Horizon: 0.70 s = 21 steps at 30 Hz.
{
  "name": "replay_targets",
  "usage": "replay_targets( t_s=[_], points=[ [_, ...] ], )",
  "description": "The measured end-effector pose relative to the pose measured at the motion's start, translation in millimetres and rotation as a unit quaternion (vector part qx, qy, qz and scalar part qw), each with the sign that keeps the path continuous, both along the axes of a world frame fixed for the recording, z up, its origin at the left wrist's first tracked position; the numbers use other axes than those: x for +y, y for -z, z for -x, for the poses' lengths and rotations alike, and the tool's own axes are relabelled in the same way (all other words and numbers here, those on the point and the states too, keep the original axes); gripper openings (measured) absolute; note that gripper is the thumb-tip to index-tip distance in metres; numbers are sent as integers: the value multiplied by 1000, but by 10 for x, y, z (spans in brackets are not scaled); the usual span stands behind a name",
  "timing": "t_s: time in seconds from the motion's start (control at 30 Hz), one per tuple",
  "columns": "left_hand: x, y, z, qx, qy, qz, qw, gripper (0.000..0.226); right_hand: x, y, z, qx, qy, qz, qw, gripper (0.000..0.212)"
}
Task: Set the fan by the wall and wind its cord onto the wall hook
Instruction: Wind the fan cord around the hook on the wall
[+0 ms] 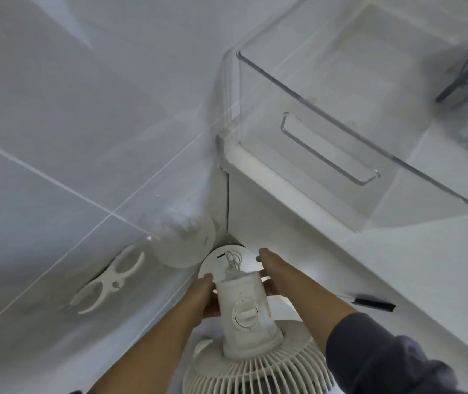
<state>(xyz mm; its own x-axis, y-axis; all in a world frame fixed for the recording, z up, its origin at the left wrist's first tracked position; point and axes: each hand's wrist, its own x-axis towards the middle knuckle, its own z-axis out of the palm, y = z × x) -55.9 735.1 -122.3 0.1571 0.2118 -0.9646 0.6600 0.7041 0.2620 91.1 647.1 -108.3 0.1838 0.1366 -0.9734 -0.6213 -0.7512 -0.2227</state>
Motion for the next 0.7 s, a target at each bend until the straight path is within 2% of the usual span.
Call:
replay_targets(
  t_s=[0.13, 0.2, 0.3, 0.4, 0.47, 0.6, 0.7],
  points=[
    [-49, 140, 28, 19, -6, 9, 1000, 29, 64, 118, -16, 35, 49, -28, 998, 35],
    [-119, 180, 49, 26, -55, 13, 998, 23, 82, 180, 36, 35, 66, -32, 997, 31],
    [-218, 217, 73, 14, -136, 12, 991, 18, 44, 332, 81, -23, 92, -30, 995, 22],
    [-246, 201, 71, 3, -138, 5, 990, 17, -31, 459, 76, -65, 129, -20, 989, 17],
    [-239, 190, 76, 0, -128, 1, 992, 17, -67, 548, 71, -102, 103, -14, 989, 17],
    [-184, 208, 37, -3, -84, -9, 996, 21, -12, 621, 108, -130, -20, 4, 991, 17],
    [-157, 255, -5, -4, -43, -18, 999, 18, 26, 695, 126, -118, -67, 16, 991, 31]
  ],
)
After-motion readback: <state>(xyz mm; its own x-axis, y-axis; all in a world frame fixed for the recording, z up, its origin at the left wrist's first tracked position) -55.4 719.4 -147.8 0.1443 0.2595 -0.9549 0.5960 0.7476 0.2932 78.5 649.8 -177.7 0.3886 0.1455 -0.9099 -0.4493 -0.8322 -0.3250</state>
